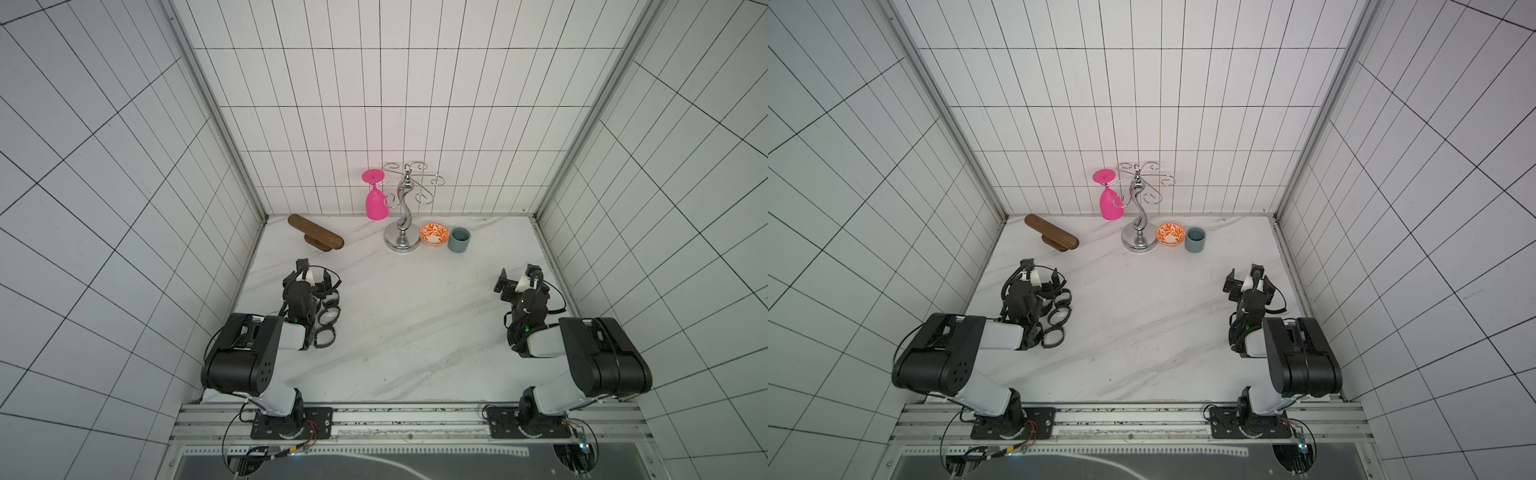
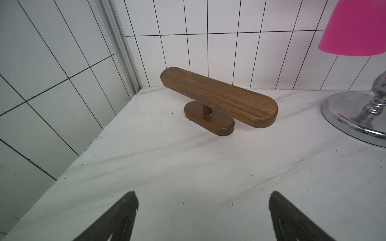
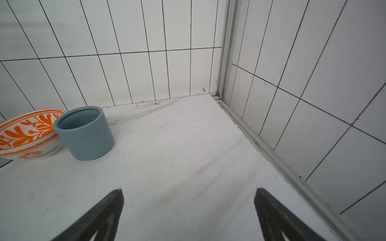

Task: Place watch on stand
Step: Pick up the stand at the center of the board.

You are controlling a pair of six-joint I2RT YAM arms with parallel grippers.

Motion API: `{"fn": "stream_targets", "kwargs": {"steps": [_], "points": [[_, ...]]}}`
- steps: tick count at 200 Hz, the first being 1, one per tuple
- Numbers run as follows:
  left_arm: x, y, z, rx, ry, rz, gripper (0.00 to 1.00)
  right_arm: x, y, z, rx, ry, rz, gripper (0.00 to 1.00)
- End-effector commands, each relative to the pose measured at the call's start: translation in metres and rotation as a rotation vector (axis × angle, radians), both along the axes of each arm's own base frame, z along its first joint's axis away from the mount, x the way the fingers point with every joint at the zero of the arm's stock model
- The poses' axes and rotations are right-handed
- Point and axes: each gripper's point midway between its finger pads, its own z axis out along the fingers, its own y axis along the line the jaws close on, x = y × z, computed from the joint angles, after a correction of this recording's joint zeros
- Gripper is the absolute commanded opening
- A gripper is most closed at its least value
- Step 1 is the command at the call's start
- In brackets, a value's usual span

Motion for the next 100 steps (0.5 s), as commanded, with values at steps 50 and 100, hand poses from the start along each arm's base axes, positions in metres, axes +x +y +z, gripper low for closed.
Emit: {"fn": "stream_targets", "kwargs": {"steps": [50, 100], "points": [[-0.027, 0.025, 0.065, -0.034, -0.052, 0.221, 0.97, -0.015, 0.013, 0.064, 0.066, -0.091, 0.018, 1.00], [-0.038, 0.055, 0.109, -0.250, -0.005, 0.487, 0.98, -0.014, 0.007, 0.090, 0.397, 0.011, -0.055, 0.99]]}}
